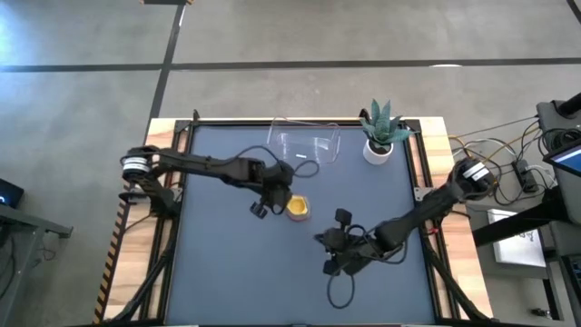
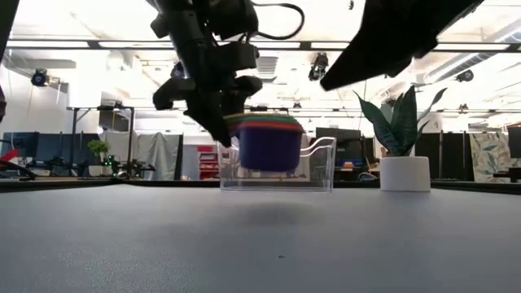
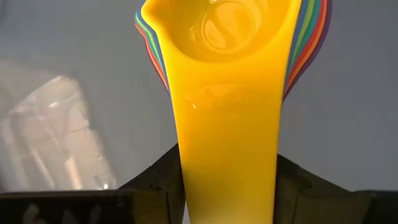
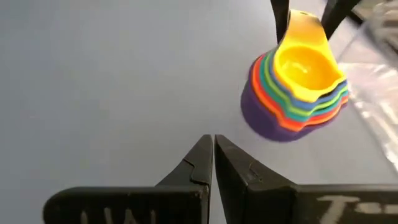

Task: Nest measuring cups in basket
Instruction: Put the nested measuring cups into the transparent bin

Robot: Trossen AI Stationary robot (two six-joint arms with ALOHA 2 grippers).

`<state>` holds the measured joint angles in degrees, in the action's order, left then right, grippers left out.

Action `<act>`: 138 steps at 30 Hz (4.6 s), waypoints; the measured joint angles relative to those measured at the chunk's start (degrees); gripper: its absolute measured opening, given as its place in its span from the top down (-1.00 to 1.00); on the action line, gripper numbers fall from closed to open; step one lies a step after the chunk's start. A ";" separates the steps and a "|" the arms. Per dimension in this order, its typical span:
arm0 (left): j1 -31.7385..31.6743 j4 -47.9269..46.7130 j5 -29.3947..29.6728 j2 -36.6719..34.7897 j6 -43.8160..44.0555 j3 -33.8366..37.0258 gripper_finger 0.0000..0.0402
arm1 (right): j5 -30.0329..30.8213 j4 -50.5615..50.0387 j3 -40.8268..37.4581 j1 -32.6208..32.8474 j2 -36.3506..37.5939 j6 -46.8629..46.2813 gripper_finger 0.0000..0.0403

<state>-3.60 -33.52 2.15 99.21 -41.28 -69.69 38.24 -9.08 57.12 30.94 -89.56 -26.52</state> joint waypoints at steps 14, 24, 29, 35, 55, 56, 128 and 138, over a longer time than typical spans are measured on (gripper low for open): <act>-15.06 -1.61 -0.68 -2.64 -4.65 -7.78 0.40 | 6.45 -0.96 -3.64 1.44 2.93 -1.80 0.96; -27.99 -1.00 -9.28 3.40 -6.21 -17.13 0.80 | 6.87 -1.00 -4.44 1.81 2.93 -2.26 0.96; -29.68 1.05 -12.02 10.75 -6.25 -20.35 0.91 | 6.97 -0.96 -4.57 1.81 2.93 -2.01 0.96; -29.83 0.76 -13.17 17.03 -7.14 -23.30 0.91 | 6.95 -0.96 -4.68 1.81 2.93 -2.01 0.96; -27.84 7.16 -5.34 4.31 -7.35 -16.66 0.92 | 10.71 -0.94 -8.94 1.81 6.11 -4.99 0.96; -27.06 8.56 -4.66 2.12 -7.04 -14.28 0.92 | 10.96 -0.99 -9.28 1.84 6.68 -5.30 0.96; 0.23 21.47 8.48 -29.04 14.15 19.11 -0.03 | 17.28 0.93 -10.88 1.66 8.77 -4.07 0.96; -22.88 18.43 -16.41 -3.85 5.04 -2.58 0.05 | 16.20 1.22 -10.91 1.66 8.77 -3.76 0.96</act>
<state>-26.48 -15.09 -14.25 95.36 -36.24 -72.27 54.43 -7.86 46.21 32.60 -80.79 -30.28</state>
